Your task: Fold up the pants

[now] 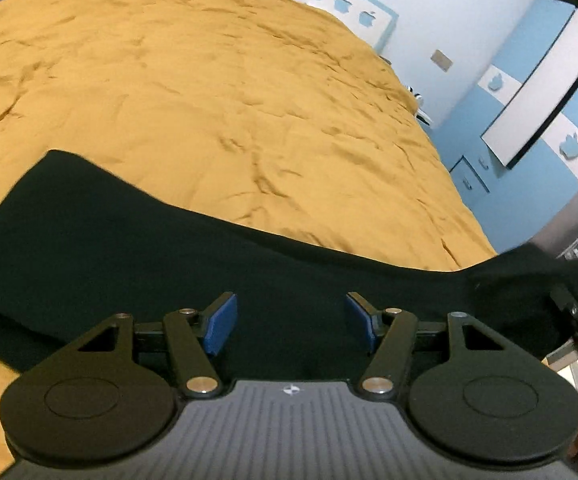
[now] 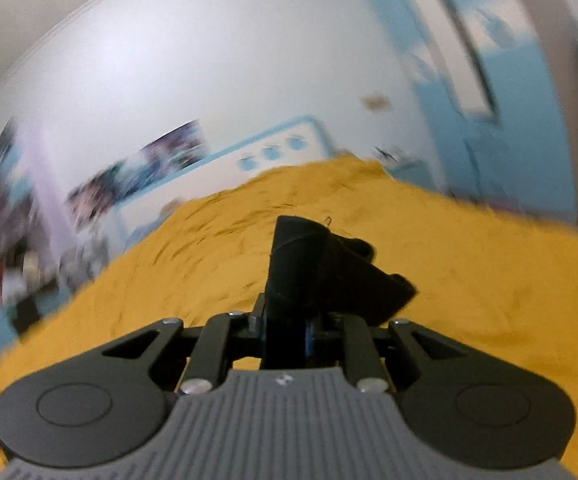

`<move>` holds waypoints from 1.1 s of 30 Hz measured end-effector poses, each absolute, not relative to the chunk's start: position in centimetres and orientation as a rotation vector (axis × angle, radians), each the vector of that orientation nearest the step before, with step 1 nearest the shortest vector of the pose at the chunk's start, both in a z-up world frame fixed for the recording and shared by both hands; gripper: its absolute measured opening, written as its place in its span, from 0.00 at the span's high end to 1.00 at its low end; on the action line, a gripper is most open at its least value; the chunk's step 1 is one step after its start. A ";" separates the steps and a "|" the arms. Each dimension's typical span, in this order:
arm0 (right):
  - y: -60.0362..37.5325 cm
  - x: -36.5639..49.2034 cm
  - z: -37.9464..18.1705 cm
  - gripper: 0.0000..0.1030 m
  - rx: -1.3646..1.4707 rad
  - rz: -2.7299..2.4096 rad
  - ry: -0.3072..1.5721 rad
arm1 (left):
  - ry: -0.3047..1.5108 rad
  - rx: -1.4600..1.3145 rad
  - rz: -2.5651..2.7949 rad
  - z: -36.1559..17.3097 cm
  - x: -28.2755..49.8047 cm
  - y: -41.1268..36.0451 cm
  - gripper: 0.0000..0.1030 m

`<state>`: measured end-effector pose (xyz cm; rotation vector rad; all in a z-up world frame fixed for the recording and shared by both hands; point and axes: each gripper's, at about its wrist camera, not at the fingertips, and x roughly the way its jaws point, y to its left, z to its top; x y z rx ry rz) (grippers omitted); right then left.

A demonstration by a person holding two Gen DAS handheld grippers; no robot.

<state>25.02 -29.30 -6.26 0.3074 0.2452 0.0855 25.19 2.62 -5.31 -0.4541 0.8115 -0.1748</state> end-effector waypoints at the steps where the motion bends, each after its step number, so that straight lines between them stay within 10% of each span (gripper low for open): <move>1: -27.4 24.9 -5.8 0.89 0.220 0.119 0.234 | 0.811 -0.457 -0.174 -5.4 25.0 3.0 0.31; 13: -9.6 25.7 -14.1 0.76 -0.370 0.560 0.570 | 0.845 -0.459 -0.095 -6.0 23.6 6.0 0.31; 33: -27.8 22.7 -10.2 0.66 0.247 0.395 0.604 | 0.971 -0.644 -0.172 -8.3 25.4 1.3 0.32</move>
